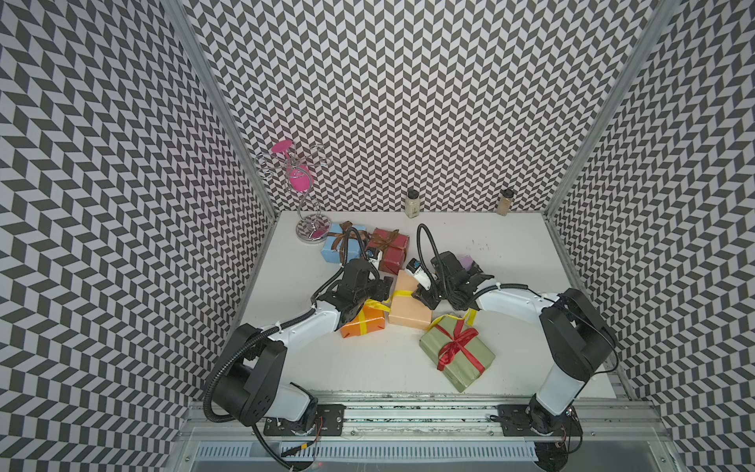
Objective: Untie the ribbon bows on the gift boxes
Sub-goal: Pull the ribbon from the gift box.
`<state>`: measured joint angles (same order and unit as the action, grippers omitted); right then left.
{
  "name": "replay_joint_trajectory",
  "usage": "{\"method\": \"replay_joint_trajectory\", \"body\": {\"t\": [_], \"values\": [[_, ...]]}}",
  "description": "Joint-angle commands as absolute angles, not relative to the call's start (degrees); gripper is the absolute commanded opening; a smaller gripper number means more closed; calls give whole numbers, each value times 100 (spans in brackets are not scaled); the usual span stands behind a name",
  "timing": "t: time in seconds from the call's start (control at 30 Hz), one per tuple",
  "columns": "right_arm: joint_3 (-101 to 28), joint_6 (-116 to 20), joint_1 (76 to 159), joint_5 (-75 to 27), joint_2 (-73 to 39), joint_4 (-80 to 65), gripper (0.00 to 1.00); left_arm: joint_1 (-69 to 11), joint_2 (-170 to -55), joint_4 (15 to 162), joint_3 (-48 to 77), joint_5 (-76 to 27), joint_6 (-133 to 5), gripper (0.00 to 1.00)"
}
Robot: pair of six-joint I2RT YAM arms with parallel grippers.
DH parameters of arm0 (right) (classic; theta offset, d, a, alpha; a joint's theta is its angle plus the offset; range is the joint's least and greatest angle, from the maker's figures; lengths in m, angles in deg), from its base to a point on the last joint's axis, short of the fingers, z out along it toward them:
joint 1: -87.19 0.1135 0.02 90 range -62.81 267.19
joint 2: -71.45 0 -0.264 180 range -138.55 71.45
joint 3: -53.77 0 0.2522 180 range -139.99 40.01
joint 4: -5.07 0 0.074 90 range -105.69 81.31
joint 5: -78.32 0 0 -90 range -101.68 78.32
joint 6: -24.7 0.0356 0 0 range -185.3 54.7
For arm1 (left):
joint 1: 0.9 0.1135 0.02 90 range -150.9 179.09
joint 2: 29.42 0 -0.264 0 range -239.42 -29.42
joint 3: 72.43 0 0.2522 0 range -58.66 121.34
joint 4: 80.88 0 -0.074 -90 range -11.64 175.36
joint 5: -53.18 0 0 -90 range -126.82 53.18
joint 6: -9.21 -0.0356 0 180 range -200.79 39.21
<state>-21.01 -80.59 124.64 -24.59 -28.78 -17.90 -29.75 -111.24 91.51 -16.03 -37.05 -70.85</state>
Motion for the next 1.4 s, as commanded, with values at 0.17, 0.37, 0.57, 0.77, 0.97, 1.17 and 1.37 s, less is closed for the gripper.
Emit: {"method": "replay_joint_trajectory", "body": {"t": [0.17, 0.37, 0.57, 0.77, 0.97, 1.17, 1.37], "values": [[-2022, -7963, 12560, -2673, -3194, -2485, 22, -2954, -10939, 9274, -1675, -3744, -7099, 71], [-2000, -7857, 12560, -3220, -3088, -2425, 7, -2986, -10940, 9283, -1718, -3696, -7068, 71], [-1919, -7615, 12411, -4026, -2797, -2174, 0, -3068, -10890, 9274, -1809, -3704, -7042, 71], [-1920, -7191, 11958, -5000, -2489, -1808, 0, -3187, -10775, 9290, -1951, -3737, -7015, 71], [-2059, -6767, 11599, -5422, -2233, -1617, 0, -3466, -10678, 9233, -2012, -3811, -6999, 71], [-2060, -6389, 11398, -5718, -2052, -1321, 0, -3689, -10554, 9187, -2114, -3920, -6980, 71], [-2119, -6106, 11280, -5814, -1922, -1128, 0, -3785, -10795, 9082, -2023, -3858, -7050, 71]]}}
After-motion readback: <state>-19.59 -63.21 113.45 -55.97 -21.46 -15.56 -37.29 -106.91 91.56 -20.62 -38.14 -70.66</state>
